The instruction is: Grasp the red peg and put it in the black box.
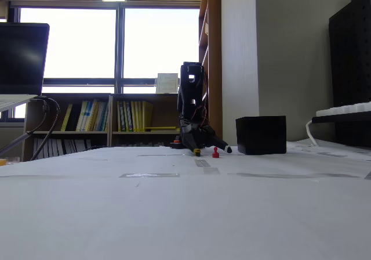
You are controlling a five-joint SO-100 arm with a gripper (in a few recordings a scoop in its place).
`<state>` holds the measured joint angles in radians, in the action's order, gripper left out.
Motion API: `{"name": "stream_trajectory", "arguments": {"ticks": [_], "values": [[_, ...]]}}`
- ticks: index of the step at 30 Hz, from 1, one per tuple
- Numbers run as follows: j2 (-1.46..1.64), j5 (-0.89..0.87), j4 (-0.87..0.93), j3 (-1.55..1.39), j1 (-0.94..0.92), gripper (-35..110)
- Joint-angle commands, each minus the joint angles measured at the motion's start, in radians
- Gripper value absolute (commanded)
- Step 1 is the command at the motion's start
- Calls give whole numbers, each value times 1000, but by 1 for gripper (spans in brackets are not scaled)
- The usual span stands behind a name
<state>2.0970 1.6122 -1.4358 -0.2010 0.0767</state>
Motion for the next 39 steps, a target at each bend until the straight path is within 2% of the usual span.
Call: {"name": "stream_trajectory", "arguments": {"ticks": [1,11,39], "values": [[35,5,-3,-72,12,38],[109,8,6,-215,5,38],[179,-31,-60,-284,8,41]]}}
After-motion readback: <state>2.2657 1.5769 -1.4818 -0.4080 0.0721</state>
